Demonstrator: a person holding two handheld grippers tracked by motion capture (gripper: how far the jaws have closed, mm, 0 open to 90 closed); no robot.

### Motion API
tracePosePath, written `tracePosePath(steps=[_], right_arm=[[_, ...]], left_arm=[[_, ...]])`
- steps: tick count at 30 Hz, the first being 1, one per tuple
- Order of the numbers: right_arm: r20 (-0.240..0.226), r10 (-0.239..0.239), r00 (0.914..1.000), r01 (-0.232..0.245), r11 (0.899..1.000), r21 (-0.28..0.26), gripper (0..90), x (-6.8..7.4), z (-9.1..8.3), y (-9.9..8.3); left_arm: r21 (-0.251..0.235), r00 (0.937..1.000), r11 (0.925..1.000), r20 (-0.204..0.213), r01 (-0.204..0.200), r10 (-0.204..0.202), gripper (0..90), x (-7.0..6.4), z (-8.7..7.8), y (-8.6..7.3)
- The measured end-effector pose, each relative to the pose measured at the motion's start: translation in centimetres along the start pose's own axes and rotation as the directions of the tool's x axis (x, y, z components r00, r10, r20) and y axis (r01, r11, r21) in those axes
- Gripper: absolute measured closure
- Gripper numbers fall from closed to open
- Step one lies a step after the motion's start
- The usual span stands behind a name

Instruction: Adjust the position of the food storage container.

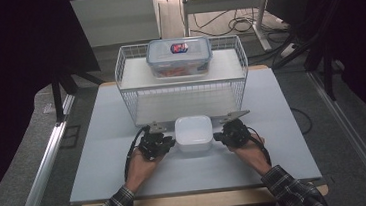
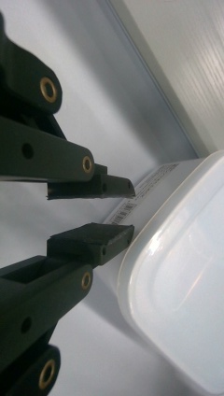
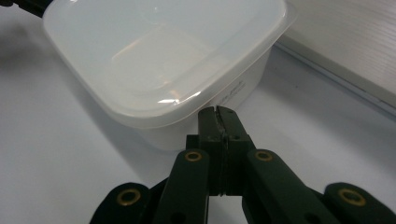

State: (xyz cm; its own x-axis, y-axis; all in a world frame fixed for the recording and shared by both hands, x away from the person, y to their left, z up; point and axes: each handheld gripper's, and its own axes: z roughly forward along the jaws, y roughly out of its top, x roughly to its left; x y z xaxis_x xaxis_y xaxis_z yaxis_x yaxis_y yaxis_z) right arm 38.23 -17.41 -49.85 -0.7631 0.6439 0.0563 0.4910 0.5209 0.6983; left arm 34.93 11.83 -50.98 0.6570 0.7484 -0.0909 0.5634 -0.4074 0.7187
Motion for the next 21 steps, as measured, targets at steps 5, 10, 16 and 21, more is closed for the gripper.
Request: tracePosePath(steps=[5, 10, 16, 21], right_arm=[[-0.005, -0.014, 0.9999, 0.014, 1.000, -0.001, 88.9, 0.3, -0.4, -0.3], [0.031, -0.044, 0.9985, 0.045, 0.998, -0.036, 80.1, 0.4, -1.8, -0.5], [0.031, -0.040, 0.9987, 0.042, 0.996, -0.084, 55.5, 0.1, -3.5, -1.1], [0.006, -0.063, 0.9980, 0.063, 0.992, -0.112, 35.6, 0.3, -4.4, -1.6]], left_arm=[[-0.005, 0.9998, 1.0000, -0.020, -0.002, 0.002, 70.8, 0.2, -0.4, -0.1], [-0.063, 0.9995, 0.9979, -0.026, 0.019, -0.020, 54.3, 0.9, -1.9, -0.5], [-0.116, 0.9997, 0.9931, -0.016, 0.017, -0.019, 33.9, 0.4, -3.5, -1.6], [-0.110, 0.9990, 0.9939, -0.045, -0.009, 0.004, 24.3, -0.2, -4.2, -2.6]])
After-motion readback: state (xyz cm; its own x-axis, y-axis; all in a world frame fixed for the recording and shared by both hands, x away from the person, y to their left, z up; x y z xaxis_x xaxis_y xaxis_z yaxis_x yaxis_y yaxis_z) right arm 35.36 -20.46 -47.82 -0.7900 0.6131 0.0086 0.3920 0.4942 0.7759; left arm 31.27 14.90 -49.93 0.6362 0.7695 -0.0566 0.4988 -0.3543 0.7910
